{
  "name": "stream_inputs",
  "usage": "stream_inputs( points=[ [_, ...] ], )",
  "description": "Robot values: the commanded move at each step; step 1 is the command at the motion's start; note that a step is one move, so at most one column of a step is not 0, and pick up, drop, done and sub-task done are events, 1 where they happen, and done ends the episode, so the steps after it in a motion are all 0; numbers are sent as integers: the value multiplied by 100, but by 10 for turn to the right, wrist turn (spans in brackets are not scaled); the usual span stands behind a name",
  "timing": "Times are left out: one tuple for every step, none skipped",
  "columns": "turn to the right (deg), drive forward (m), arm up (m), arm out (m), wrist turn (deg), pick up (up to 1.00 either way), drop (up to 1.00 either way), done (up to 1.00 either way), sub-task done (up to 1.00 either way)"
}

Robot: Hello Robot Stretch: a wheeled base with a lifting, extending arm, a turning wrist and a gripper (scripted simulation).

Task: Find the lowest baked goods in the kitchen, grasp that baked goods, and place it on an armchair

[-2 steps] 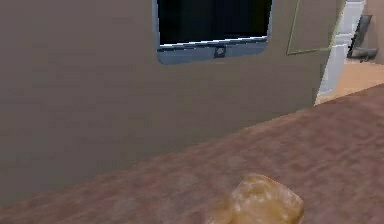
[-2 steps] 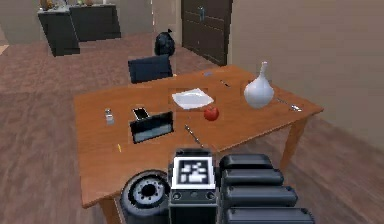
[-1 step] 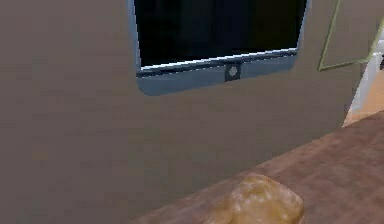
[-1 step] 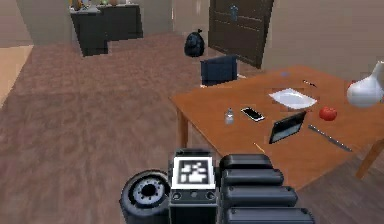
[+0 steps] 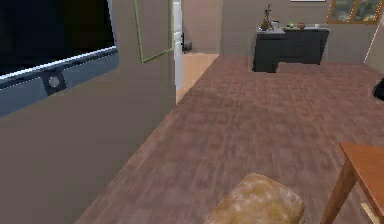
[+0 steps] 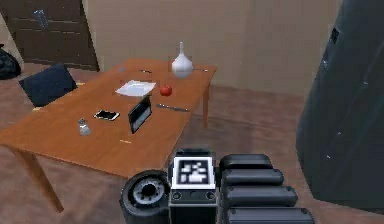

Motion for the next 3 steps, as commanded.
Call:
stream_inputs(
  points=[
    [60, 0, 0, 0, 0, 0, 0, 0, 0],
    [0, 100, 0, 0, 0, 0, 0, 0, 0],
    [0, 100, 0, 0, 0, 0, 0, 0, 0]
  ],
)
